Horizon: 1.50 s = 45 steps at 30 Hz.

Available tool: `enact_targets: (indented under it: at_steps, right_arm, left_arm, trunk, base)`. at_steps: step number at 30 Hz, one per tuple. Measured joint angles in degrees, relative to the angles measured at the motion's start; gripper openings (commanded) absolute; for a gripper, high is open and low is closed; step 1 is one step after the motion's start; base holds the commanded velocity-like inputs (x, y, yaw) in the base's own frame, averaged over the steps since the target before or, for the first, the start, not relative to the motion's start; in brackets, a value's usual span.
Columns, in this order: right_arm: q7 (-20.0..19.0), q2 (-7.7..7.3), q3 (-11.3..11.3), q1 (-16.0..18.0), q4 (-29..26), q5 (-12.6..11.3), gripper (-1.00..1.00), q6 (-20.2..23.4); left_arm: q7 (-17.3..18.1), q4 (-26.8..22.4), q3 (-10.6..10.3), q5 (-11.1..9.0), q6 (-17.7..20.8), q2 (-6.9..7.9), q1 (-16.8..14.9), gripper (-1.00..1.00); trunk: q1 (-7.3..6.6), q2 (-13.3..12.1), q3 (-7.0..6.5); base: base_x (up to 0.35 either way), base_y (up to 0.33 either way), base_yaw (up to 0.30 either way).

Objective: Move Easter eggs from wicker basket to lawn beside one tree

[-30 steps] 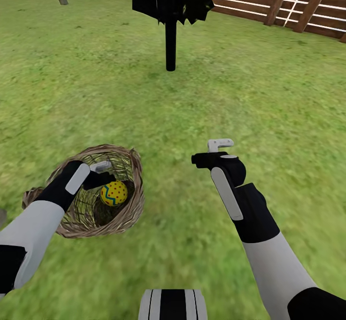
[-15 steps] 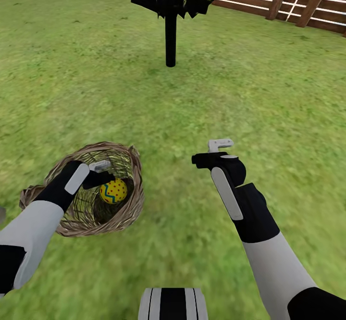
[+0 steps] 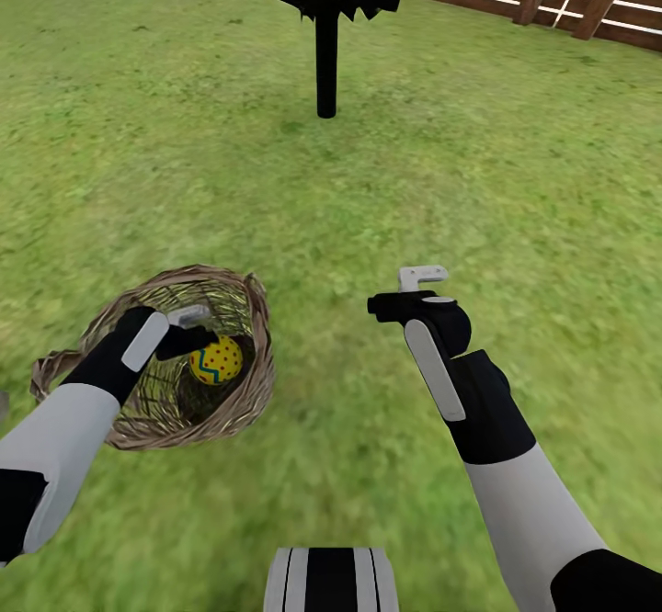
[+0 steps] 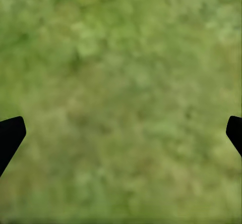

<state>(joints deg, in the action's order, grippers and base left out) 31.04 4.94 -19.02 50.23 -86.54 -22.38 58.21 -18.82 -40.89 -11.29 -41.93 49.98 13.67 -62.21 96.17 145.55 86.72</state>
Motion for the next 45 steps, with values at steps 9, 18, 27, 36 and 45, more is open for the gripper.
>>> enact_targets:
  at_steps: [9, 18, 27, 36, 45]
  right_arm:
    - [0.0, 0.11, 0.0, 0.0, 0.0, 0.0, 1.00, 0.0]
    - [0.0, 0.15, -0.2, 0.0, 0.4, 0.0, 1.00, 0.0]
    - [0.0, 0.15, -0.2, 0.0, 0.6, 0.0, 1.00, 0.0]
    - [0.0, 0.15, -0.2, 0.0, 0.6, 0.0, 1.00, 0.0]
    - [0.0, 0.15, -0.1, 0.0, 0.7, 0.0, 1.00, 0.0]
  left_arm:
    - [0.1, -0.5, -0.1, 0.1, -0.8, 0.66, 0.0, 1.00]
    - [0.1, -1.3, -0.1, 0.1, -0.8, 1.15, 0.0, 1.00]
    - [0.0, -1.5, -0.3, 0.1, -1.0, 1.12, 0.0, 1.00]
    - [0.1, -1.8, -0.9, 0.1, -2.1, 1.03, 0.0, 1.00]
    - [0.1, -2.5, -1.0, 0.0, -2.5, 0.93, 0.0, 1.00]
  trunk:
    - [0.08, 0.0, 0.66]
    - [0.13, 0.1, 1.11]
    - [0.26, 0.1, 2.22]
    - [0.26, 0.1, 2.22]
    - [0.39, 0.2, 3.32]
  base:
    - [0.000, 0.000, 0.000]
    - [0.000, 0.000, 0.000]
    - [0.000, 0.000, 0.000]
    - [0.000, 0.000, 0.000]
    - [0.000, 0.000, 0.000]
